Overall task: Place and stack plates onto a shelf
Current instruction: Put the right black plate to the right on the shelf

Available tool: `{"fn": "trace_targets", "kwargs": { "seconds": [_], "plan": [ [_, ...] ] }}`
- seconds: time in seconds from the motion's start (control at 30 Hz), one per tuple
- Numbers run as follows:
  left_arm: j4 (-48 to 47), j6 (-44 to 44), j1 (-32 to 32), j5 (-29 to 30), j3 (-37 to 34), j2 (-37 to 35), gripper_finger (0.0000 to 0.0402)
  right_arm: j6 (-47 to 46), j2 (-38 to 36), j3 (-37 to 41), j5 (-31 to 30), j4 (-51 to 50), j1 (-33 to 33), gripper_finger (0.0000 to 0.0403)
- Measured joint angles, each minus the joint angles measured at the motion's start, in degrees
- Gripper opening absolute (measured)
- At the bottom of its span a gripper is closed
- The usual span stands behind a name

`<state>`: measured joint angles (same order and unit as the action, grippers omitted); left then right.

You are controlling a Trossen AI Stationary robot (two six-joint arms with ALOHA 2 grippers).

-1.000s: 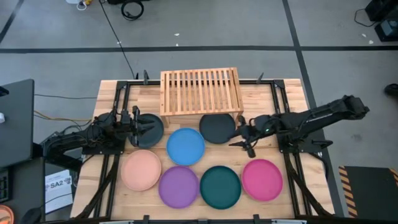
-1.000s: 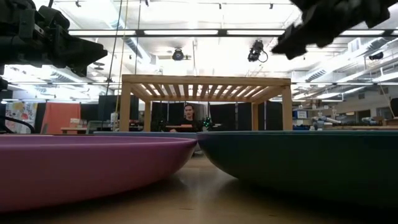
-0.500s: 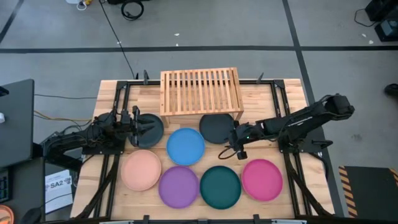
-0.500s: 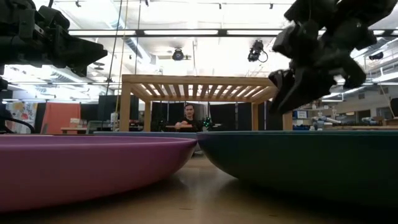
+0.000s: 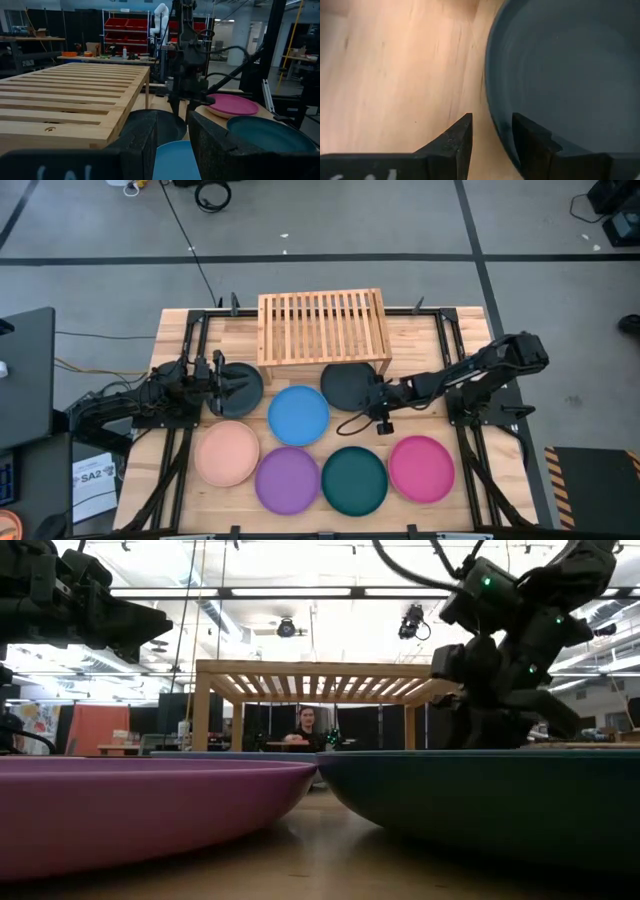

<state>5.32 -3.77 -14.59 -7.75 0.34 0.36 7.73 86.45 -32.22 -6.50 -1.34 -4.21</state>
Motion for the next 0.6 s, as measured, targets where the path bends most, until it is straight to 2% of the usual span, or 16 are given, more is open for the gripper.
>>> {"fn": "trace_targets", "kwargs": {
  "seconds": [0.27,0.5,0.6],
  "plan": [
    [0.00,0.00,-0.02,0.00,0.00,0.00,0.0117,-0.08,1.17,-0.07,0.13,0.18,-0.11,0.0090],
    [0.00,0.00,-0.01,0.00,0.01,0.00,0.0117,0.13,-1.81,-0.07,0.65,-0.27,-0.13,0.0029],
    [-0.01,-0.01,0.00,0.00,0.00,0.00,0.0117,0.07,-3.39,-0.07,0.98,-1.47,-0.20,0.0016]
  ]
}}
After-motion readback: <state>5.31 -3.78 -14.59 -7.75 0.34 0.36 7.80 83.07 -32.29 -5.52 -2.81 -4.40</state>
